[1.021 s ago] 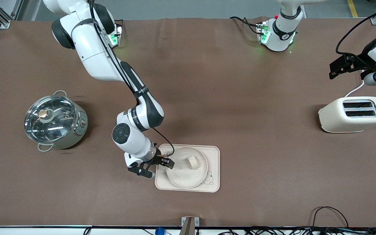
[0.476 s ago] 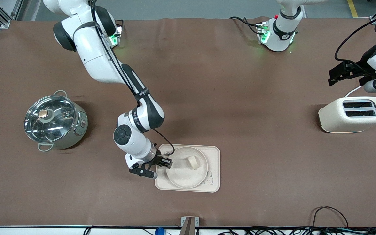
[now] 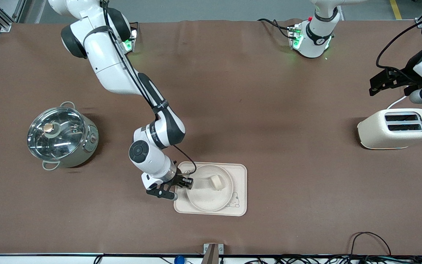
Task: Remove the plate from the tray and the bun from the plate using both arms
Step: 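Grasp the plate rim with the right gripper while the left gripper approaches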
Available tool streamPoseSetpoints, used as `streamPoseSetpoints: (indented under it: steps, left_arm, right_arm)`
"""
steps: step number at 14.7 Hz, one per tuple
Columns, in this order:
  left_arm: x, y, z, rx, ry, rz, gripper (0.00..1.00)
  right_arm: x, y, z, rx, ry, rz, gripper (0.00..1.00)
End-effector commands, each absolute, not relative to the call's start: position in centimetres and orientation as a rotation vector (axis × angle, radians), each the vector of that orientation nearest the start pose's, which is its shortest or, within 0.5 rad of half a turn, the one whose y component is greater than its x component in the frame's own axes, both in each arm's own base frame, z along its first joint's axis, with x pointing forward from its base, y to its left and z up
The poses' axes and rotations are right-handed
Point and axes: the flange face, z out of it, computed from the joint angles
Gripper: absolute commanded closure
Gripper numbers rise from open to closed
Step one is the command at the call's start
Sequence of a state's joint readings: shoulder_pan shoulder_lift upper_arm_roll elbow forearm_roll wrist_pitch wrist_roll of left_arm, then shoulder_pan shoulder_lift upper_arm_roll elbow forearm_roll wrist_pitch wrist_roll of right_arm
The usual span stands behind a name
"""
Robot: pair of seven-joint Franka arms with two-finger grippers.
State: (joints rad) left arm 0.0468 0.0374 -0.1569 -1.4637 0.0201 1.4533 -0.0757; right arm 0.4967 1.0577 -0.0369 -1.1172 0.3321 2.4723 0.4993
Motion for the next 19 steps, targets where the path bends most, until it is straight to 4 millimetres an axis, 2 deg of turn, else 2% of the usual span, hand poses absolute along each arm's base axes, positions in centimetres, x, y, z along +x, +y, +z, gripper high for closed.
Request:
streamPoseSetpoints:
  steps: [1, 3, 5, 7, 9, 11, 13, 15, 16, 18, 19]
  left_arm:
    - [54.7, -5.8, 65.7, -3.131, 0.053, 0.032, 0.0]
    - [54.8, -6.8, 65.4, -3.129, 0.082, 0.041, 0.0]
    - [55.0, -7.9, 65.0, -3.141, 0.108, 0.053, 0.0]
    - [55.4, -10.6, 63.7, -3.141, 0.169, 0.087, 0.0]
    - [55.8, -12.8, 62.3, -3.139, 0.152, 0.129, 0.0]
    - [55.7, -15.1, 61.3, -3.134, 0.121, 0.155, 0.0]
    - [55.7, -16.9, 60.3, -3.131, 0.127, 0.178, 0.0]
    - [56.2, -18.1, 59.0, -3.132, 0.151, 0.201, 0.0]
    - [56.2, -19.2, 58.3, -3.129, 0.177, 0.216, 0.0]
    - [56.6, -20.5, 56.9, -3.142, 0.204, 0.227, 0.0]
    - [56.7, -21.9, 55.9, -3.151, 0.234, 0.24, 0.0]
  right_arm:
    - [70.9, 36.8, 18.4, -2.759, 0.333, -0.297, 0.66]
    - [70.3, 37.9, 18.2, -2.755, 0.322, -0.299, 0.71]
    - [70.2, 38.2, 18.3, -2.753, 0.315, -0.302, 0.83]
    - [70.1, 38.4, 18.1, -2.753, 0.304, -0.314, 0.94]
    - [70.1, 38.3, 18.0, -2.76, 0.266, -0.327, 0.99]
    - [70.2, 38.2, 18.2, -2.759, 0.247, -0.332, 0.99]
    - [70.2, 38.8, 20.6, -2.733, 0.245, -0.353, 0.99]
    - [69.0, 39.6, 22.6, -2.731, 0.23, -0.332, 0.99]
    - [68.2, 39.9, 25.2, -2.7, 0.223, -0.319, 0.99]
    - [66.8, 39.7, 28.4, -2.647, 0.234, -0.271, 0.99]
    - [65.9, 39.6, 29.5, -2.629, 0.235, -0.245, 0.99]
